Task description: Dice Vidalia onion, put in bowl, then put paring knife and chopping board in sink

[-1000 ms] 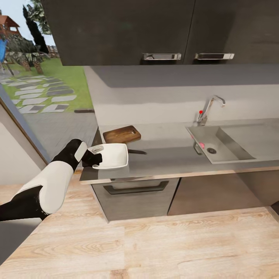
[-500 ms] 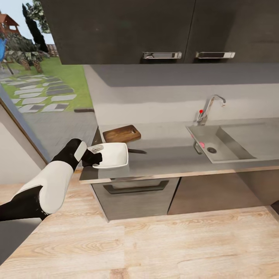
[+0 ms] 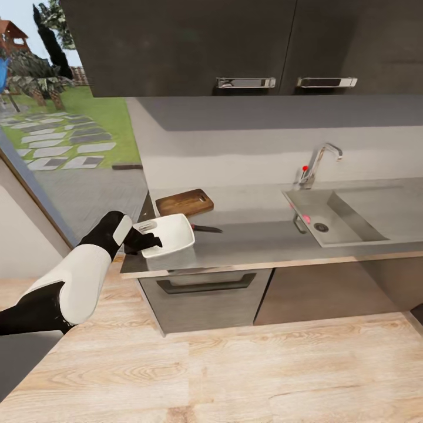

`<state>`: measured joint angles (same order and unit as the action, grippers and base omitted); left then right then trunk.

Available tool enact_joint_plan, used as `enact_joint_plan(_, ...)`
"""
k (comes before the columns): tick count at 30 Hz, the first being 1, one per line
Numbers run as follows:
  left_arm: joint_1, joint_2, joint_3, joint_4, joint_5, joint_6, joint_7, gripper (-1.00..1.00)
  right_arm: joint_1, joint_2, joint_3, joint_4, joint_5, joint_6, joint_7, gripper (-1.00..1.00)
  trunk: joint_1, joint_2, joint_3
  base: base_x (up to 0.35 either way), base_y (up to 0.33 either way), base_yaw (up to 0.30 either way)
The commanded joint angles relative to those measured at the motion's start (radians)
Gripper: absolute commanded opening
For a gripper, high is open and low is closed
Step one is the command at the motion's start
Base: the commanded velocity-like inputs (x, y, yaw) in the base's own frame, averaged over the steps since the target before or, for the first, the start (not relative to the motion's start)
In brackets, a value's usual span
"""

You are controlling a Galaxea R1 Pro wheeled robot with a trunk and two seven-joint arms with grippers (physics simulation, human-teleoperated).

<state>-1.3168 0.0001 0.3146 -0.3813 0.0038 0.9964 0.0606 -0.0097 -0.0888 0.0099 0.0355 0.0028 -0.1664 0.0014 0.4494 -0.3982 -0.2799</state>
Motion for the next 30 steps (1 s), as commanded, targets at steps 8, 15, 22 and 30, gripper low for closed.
enact_joint_plan(8, -0.001, 0.001, 0.006, -0.001, 0.002, 0.004, 0.005, 1.00, -0.001, 0.000, 0.001, 0.003, 0.000, -0.007, 0.000, 1.00, 0.001, -0.002, 0.002, 0.000, 0.000, 0.000)
enact_joint_plan(15, -0.001, 0.001, 0.006, -0.002, 0.001, 0.004, 0.005, 1.00, -0.001, 0.000, 0.001, 0.003, 0.000, -0.007, 0.000, 1.00, 0.001, -0.002, 0.013, 0.000, 0.000, 0.000)
enact_joint_plan(22, -0.001, 0.003, 0.007, -0.003, 0.001, 0.004, 0.005, 1.00, -0.001, 0.000, 0.001, 0.003, 0.000, -0.007, 0.000, 1.00, 0.001, -0.002, 0.024, 0.000, 0.000, 0.000)
enact_joint_plan(30, -0.001, 0.005, 0.006, -0.052, 0.001, 0.004, 0.004, 1.00, -0.001, 0.000, 0.001, 0.003, 0.000, -0.007, 0.000, 1.00, 0.001, -0.002, 0.037, 0.000, 0.000, 0.000)
